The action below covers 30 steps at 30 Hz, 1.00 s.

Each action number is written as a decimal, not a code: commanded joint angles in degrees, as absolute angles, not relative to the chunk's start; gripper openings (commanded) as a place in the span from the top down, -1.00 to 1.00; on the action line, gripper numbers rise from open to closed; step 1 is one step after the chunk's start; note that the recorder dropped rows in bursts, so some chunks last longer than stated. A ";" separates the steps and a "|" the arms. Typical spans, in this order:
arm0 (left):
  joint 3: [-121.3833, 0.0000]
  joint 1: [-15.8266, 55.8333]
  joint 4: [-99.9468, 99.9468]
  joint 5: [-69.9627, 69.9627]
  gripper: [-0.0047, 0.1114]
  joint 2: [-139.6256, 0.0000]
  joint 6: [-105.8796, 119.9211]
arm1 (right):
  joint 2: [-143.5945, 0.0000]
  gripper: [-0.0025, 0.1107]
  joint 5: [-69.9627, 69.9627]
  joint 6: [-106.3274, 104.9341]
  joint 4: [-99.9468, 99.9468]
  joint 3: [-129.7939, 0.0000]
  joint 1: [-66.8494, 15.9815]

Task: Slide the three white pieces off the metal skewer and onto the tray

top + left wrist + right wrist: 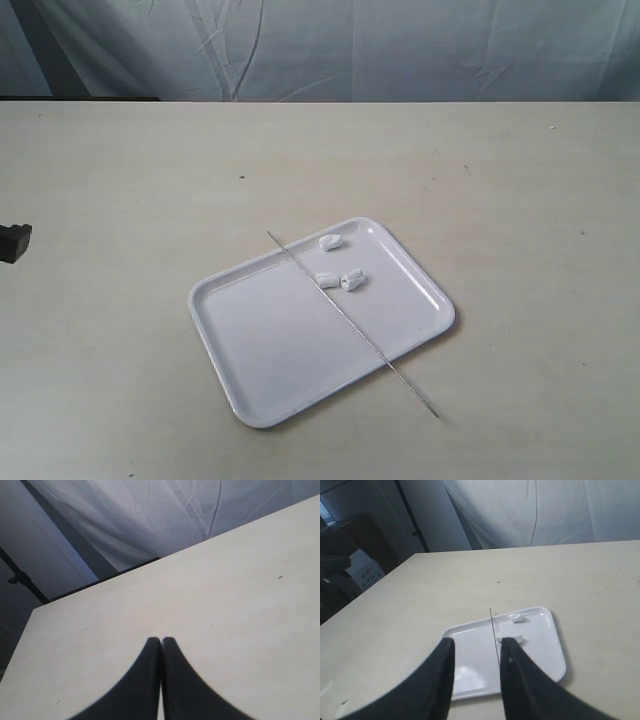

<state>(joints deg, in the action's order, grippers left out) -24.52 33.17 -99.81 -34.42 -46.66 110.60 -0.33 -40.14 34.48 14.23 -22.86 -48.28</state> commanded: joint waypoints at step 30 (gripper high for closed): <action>0.00 5.23 -99.95 -2.59 0.92 0.00 99.38 | 0.00 0.41 -21.37 -10.91 -11.25 0.00 4.50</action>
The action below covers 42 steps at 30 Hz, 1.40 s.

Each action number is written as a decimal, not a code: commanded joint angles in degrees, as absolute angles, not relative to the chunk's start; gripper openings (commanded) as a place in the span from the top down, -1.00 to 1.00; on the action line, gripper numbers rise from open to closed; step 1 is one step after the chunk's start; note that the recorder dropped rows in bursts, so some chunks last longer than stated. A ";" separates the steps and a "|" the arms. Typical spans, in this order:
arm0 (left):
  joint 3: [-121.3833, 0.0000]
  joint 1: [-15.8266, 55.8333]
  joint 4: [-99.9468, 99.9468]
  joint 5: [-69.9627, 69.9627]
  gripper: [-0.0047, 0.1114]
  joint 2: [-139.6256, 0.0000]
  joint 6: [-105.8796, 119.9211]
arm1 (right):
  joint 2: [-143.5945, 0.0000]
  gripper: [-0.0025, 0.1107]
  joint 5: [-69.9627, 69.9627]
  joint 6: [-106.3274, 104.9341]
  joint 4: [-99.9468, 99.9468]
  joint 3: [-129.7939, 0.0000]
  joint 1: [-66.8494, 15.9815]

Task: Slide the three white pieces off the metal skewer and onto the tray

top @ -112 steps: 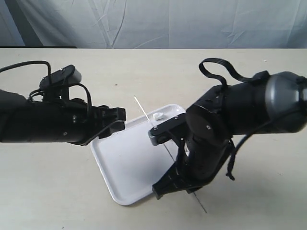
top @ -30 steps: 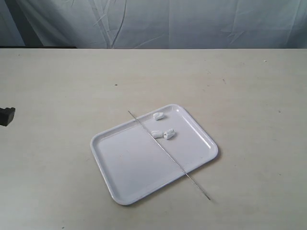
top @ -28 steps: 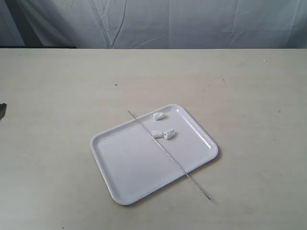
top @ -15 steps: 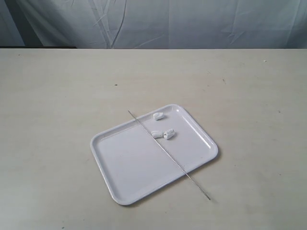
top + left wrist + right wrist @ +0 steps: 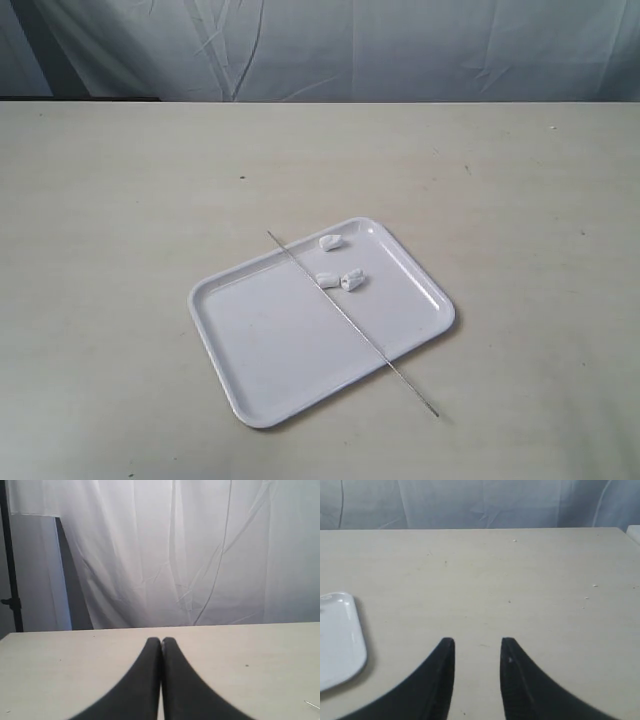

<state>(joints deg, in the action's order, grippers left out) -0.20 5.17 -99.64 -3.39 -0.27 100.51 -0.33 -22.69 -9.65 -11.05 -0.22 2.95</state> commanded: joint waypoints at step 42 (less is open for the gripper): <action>0.00 5.23 1.06 12.85 0.92 0.00 -3.54 | 0.00 0.97 -20.89 -7.91 -4.28 0.00 4.61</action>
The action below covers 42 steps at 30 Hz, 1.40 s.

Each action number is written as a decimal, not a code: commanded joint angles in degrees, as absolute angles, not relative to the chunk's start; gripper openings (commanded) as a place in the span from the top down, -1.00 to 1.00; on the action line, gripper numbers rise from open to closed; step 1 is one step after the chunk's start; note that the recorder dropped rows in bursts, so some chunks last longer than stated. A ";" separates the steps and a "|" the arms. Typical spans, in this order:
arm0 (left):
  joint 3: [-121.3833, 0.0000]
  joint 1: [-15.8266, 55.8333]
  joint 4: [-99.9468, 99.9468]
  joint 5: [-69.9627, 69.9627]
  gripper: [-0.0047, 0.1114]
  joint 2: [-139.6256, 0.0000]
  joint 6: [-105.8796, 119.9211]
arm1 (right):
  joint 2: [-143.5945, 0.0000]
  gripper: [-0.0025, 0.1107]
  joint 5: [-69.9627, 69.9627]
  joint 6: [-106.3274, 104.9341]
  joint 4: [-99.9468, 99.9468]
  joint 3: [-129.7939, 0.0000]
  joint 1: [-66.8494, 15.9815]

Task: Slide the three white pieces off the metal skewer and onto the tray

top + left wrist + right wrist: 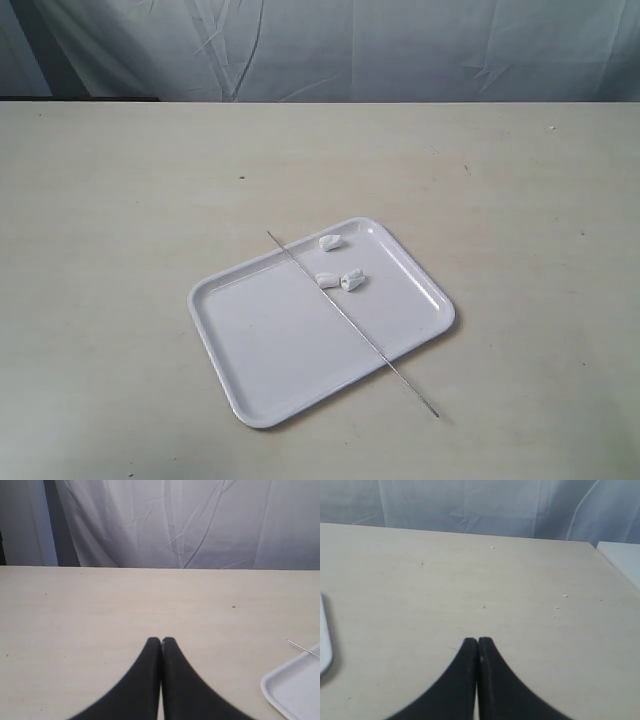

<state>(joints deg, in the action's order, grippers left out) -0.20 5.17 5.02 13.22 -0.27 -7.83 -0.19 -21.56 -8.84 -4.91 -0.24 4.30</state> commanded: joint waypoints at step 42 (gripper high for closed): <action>0.00 -2.31 1.47 13.59 0.92 0.00 -3.83 | 0.00 0.97 -20.62 -7.79 -4.80 0.00 4.61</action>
